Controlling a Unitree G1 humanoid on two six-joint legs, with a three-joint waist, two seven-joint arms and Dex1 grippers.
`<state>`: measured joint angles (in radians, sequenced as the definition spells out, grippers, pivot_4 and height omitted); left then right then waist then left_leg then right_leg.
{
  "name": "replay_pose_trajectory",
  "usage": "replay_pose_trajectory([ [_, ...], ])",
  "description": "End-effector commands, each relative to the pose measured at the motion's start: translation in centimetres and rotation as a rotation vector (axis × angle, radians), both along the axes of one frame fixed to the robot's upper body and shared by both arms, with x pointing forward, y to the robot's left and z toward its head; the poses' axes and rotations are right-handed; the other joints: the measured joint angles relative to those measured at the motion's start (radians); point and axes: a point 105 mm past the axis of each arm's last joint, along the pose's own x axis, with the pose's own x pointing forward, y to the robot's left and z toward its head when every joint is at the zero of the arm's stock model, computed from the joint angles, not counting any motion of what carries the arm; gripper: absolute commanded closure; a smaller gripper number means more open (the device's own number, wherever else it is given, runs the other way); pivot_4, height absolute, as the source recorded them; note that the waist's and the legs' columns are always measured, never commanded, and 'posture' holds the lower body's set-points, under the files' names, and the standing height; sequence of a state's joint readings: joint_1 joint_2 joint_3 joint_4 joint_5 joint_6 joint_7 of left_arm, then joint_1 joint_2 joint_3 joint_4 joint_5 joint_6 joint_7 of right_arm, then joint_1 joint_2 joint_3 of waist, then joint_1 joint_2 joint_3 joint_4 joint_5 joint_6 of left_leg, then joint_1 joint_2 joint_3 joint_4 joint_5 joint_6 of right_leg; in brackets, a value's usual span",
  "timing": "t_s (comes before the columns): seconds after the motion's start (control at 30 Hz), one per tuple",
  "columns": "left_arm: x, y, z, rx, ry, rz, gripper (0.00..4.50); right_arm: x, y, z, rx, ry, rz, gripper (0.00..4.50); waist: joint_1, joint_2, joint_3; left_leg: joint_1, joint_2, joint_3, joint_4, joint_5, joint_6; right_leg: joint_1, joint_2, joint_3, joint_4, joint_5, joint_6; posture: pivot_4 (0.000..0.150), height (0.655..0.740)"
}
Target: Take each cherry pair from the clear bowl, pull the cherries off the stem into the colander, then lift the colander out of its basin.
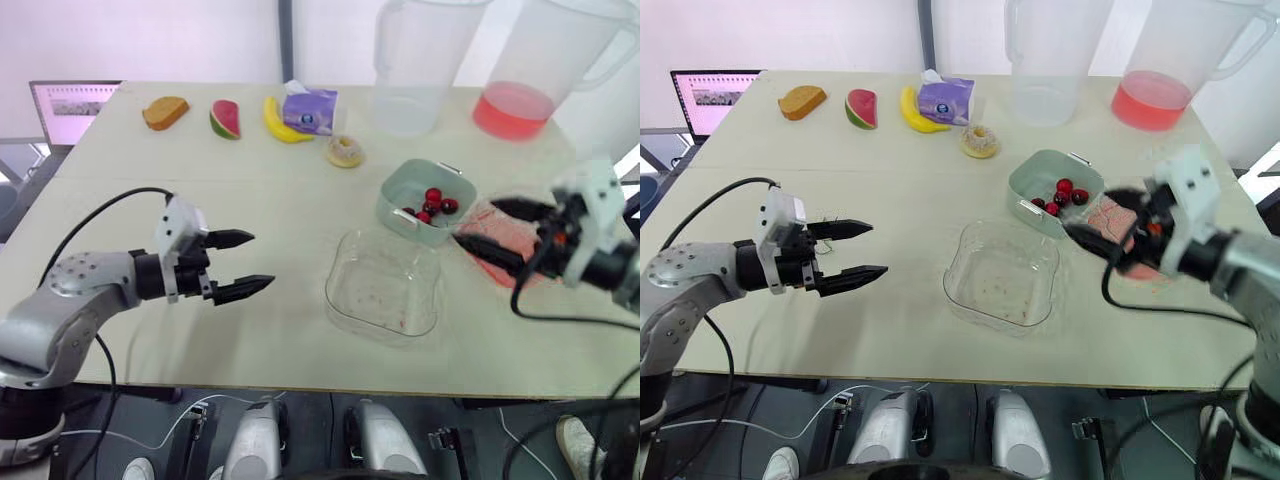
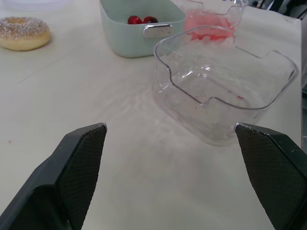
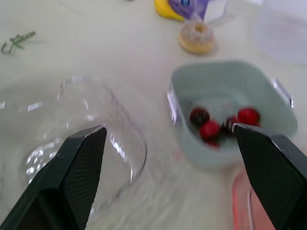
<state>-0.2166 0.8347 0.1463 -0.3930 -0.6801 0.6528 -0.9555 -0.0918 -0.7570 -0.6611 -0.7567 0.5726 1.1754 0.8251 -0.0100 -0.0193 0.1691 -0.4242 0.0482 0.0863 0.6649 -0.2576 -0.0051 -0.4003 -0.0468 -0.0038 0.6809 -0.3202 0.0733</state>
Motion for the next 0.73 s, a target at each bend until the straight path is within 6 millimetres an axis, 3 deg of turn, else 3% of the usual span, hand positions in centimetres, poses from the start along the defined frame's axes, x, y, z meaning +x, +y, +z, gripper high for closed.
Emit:
replay_pose_trajectory([
  [0.03,0.4,1.4,0.3,0.034,-0.049,0.036,0.0,-1.6,-1.0,-0.1,0.005,-0.052,-0.025,0.06,-0.004,0.0,0.0,0.001,0.0,0.0,0.0,0.0,0.0,0.001,0.0,0.0,0.0,0.0,0.0,0.15,0.74],
  [0.27,0.9,1.9,0.4,0.028,-0.063,0.058,0.0,-2.4,-2.4,-2.4,0.045,0.0,-0.078,0.06,-0.004,0.0,0.0,0.005,0.0,0.0,0.0,0.0,0.0,0.004,0.001,0.0,0.0,0.0,0.0,0.15,0.74],
  [0.73,1.0,1.6,1.4,0.036,-0.122,0.082,0.0,-2.2,-2.2,-2.4,0.061,0.0,-0.06,0.06,-0.002,0.0,0.0,0.005,0.0,0.0,0.0,0.0,0.0,0.004,0.001,0.0,0.0,0.0,0.0,0.15,0.74],
])
